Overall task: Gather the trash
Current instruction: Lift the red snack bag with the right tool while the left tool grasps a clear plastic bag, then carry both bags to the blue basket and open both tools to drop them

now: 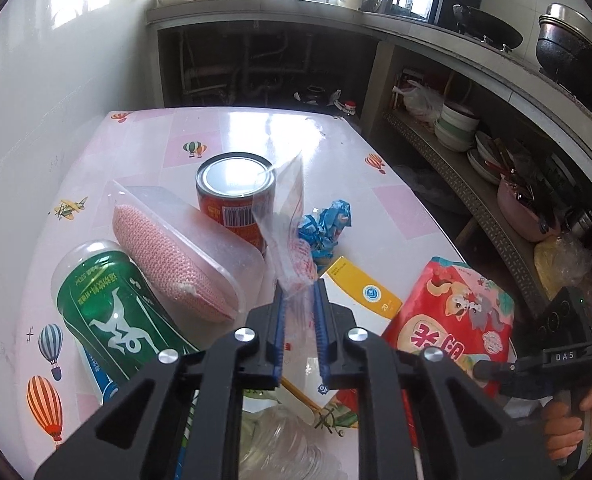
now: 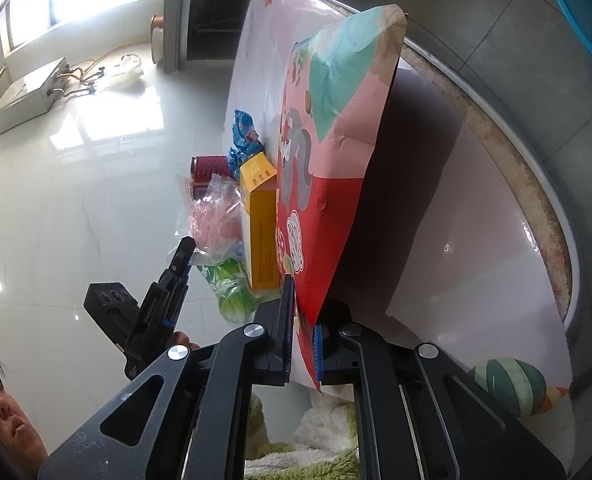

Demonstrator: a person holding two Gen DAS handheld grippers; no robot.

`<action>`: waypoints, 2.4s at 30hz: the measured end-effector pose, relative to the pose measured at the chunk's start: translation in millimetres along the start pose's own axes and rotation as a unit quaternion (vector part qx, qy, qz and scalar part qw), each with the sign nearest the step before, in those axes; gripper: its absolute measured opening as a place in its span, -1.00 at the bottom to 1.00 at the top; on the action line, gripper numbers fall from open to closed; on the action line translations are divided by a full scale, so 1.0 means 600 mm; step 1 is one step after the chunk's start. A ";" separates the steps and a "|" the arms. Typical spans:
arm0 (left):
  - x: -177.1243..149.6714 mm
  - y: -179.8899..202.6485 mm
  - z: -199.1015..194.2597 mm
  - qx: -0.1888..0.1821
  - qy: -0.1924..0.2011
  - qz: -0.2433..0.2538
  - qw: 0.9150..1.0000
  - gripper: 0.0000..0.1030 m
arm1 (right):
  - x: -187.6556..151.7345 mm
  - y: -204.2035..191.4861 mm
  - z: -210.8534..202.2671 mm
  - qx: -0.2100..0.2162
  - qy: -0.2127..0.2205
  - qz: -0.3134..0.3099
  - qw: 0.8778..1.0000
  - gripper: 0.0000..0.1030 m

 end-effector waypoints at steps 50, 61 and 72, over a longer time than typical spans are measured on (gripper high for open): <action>0.154 0.572 0.132 -0.325 -0.072 0.144 0.932 -0.84 | 0.031 0.187 -0.355 -0.071 0.342 0.017 0.937 -1.00; 0.153 0.663 0.278 -0.296 -0.142 0.135 0.935 -0.84 | 0.208 0.256 -0.227 -0.299 0.355 -0.013 0.886 -1.00; 0.154 0.657 0.376 -0.276 -0.181 0.111 0.937 -0.84 | 0.356 0.326 -0.167 -0.374 0.316 0.003 0.872 -0.22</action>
Point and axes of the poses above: each gripper's, at about its wrist camera, not at the fingertips, and z roughly the way its jaws point, y to its right, x to its top, the point moved 3 cm from there along z, roughly the way its jaws point, and after that the axes turned 13 degrees about z, right-handed, at the moved point
